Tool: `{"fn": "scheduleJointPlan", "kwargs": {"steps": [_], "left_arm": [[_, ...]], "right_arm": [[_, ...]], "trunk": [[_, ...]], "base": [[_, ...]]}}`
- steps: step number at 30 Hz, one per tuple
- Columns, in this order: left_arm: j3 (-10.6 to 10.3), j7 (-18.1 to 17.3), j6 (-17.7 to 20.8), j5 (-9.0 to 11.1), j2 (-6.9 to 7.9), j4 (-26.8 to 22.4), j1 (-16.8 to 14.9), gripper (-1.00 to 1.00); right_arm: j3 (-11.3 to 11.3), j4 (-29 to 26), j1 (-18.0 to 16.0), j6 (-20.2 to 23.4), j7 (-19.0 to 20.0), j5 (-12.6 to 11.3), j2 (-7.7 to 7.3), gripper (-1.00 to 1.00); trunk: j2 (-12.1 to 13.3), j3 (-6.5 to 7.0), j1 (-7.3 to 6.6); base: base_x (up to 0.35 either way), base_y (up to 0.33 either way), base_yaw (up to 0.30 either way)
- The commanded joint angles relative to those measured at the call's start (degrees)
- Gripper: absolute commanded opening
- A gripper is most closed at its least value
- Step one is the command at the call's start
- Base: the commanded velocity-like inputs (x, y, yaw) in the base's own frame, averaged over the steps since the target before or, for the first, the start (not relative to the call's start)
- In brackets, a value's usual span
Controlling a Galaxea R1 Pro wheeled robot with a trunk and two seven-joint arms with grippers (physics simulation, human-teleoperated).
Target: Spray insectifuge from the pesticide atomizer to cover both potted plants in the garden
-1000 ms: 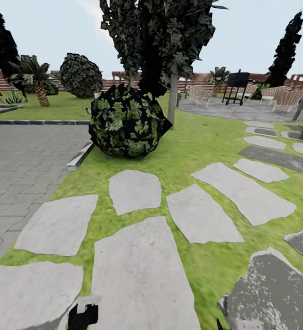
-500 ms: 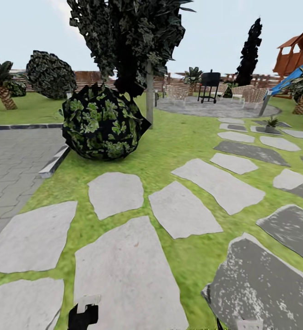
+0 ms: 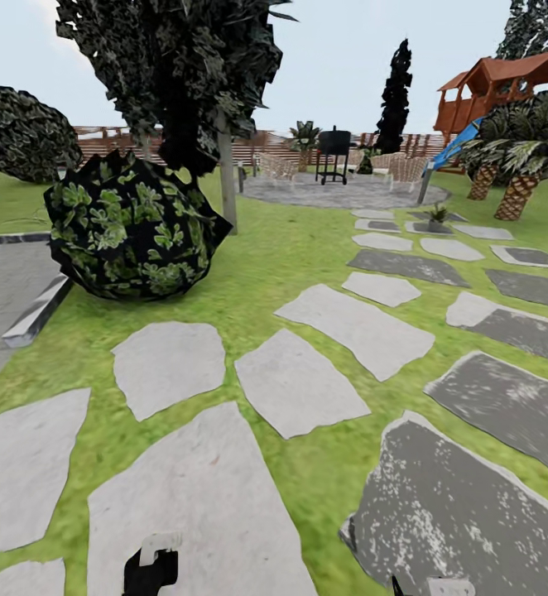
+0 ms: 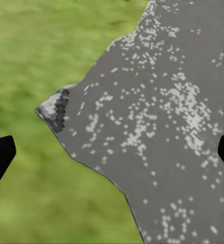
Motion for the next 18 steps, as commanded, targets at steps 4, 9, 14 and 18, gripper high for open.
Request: {"fn": "scheduleJointPlan", "kwargs": {"steps": [4,9,14,18], "left_arm": [[0.08,-0.08,-0.2,0.3,-0.02,0.02,-0.01,-1.0],[0.08,-0.08,-0.16,0.3,-0.02,0.02,-0.01,-1.0],[0.14,-0.08,-0.12,0.3,-0.02,0.02,-0.01,-1.0],[0.14,-0.08,-0.12,0.3,-0.02,0.02,0.02,-1.0]], "right_arm": [[-0.08,0.06,-0.03,-0.18,-0.01,0.01,0.02,1.0],[-0.08,0.06,-0.04,-0.18,-0.01,0.01,0.02,1.0],[-0.08,0.06,-0.06,-0.18,-0.01,0.01,0.02,1.0],[-0.08,0.06,-0.07,-0.18,-0.01,0.01,0.02,1.0]], "trunk": [[-0.02,-0.05,0.02],[-0.02,-0.05,0.02],[-0.02,-0.05,0.02],[-0.02,-0.05,0.02]], "base": [[0.336,0.0,-0.3],[0.338,0.0,-0.3],[0.338,0.0,-0.3],[0.338,0.0,-0.3]]}}
